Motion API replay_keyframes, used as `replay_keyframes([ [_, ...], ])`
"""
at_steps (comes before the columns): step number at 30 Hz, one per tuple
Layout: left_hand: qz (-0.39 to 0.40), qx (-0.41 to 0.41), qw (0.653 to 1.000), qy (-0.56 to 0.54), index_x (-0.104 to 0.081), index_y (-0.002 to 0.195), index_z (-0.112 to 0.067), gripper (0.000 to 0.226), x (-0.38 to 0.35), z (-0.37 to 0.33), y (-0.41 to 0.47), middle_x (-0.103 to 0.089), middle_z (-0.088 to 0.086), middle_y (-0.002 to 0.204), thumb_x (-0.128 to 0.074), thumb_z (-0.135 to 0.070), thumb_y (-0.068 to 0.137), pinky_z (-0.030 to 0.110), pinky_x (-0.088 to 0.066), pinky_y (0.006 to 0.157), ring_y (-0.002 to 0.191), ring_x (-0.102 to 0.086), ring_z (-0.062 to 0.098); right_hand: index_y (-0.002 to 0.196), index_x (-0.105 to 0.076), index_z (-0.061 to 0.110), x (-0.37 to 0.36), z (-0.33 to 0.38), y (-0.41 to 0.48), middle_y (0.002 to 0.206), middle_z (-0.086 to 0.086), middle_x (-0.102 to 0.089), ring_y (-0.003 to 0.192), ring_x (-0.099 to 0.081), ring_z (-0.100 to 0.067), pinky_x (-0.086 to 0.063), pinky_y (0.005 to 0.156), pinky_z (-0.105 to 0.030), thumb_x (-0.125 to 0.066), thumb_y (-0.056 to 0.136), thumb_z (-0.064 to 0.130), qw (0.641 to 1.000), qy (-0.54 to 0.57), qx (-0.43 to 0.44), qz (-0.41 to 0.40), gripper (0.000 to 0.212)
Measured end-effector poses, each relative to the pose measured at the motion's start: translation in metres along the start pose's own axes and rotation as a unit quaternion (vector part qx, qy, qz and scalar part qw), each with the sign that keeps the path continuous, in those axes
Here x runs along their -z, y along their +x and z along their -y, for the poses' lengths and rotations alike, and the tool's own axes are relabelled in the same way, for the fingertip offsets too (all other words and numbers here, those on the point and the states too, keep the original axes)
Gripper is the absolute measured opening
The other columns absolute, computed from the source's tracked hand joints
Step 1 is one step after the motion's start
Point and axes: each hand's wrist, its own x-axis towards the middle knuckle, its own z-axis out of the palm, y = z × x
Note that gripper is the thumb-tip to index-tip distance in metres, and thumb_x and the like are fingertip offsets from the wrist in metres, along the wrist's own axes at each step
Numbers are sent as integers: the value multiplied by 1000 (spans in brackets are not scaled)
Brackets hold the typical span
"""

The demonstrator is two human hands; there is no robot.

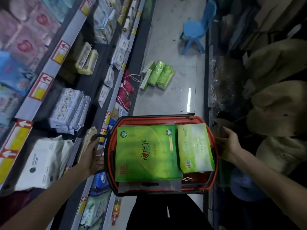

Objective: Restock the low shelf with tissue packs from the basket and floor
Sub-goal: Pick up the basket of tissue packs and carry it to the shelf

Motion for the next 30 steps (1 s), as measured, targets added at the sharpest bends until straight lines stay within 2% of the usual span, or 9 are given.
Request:
replay_keyframes([
  [3, 25, -17, 1000, 5, -80, 89, -8, 70, -33, -41, 14, -72, 14, 75, -79, -73, 64, 33, -57, 56, 53, -67, 27, 114, -67, 3, -18, 48, 19, 91, -15, -65, 73, -56, -28, -42, 67, -31, -54, 79, 73, 1000, -3, -5, 0, 79],
  [6, 67, -24, 997, -11, -76, 76, -13, 73, -60, -83, 41, -61, 4, 54, -97, -65, 30, 24, -46, 38, 35, -53, 19, 129, -66, 9, -36, 94, 44, 111, -16, -68, 89, -62, -31, -48, 73, -36, -57, 73, 70, 1000, -18, -7, -14, 84],
  [9, 36, -29, 999, -6, -77, 91, -9, 73, -83, -136, 75, -65, 8, 70, -85, -73, 58, 29, -46, 52, 52, -57, 23, 125, -63, -4, -56, 140, 62, 102, -18, -64, 86, -56, -32, -40, 73, -35, -41, 86, 67, 999, -25, -14, 22, 84],
  [14, 70, 11, 997, -10, -52, 62, -18, 59, -116, -229, 112, -37, 0, 45, -76, -72, 70, 28, -15, 45, 35, -30, 14, 118, -65, -4, -85, 213, 95, 104, -21, -64, 90, -57, -36, -43, 78, -37, -42, 86, 60, 1000, -27, 8, -11, 75],
  [18, 30, 3, 999, 37, -73, 93, -7, 67, -156, -306, 126, -62, 9, 63, -65, -73, 84, 28, -41, 47, 47, -51, 21, 132, -61, -3, -110, 266, 114, 111, -24, -62, 96, -55, -39, -44, 77, -40, -51, 76, 59, 999, -14, 1, -32, 84],
  [21, 18, -17, 999, 47, -77, 87, -11, 69, -190, -356, 140, -72, 14, 81, -69, -78, 73, 40, -52, 67, 71, -61, 32, 150, -47, 2, -125, 307, 134, 109, -22, -64, 91, -54, -39, -43, 73, -40, -63, 61, 56, 999, -10, 10, -37, 105],
  [24, -10, -41, 999, 9, -65, 55, -27, 52, -221, -399, 159, -64, 8, 65, -74, -76, 70, 43, -47, 63, 68, -53, 31, 134, -59, -6, -136, 348, 159, 137, -30, -58, 116, -56, -43, -44, 93, -45, -43, 82, 59, 999, -15, 20, -44, 84],
  [27, -12, -46, 999, 17, -62, 50, -29, 56, -250, -439, 183, -56, 1, 58, -77, -82, 61, 37, -41, 53, 57, -47, 25, 128, -64, -3, -146, 395, 187, 141, -30, -57, 130, -53, -45, -40, 106, -48, -43, 74, 64, 998, -12, 14, -54, 88],
  [30, -26, -42, 998, 35, -64, 51, -28, 59, -280, -476, 206, -52, 3, 61, -73, -85, 63, 36, -37, 53, 58, -43, 25, 130, -63, -4, -157, 444, 211, 126, -27, -63, 107, -56, -40, -44, 87, -42, -40, 75, 61, 998, -25, 7, -57, 89],
])
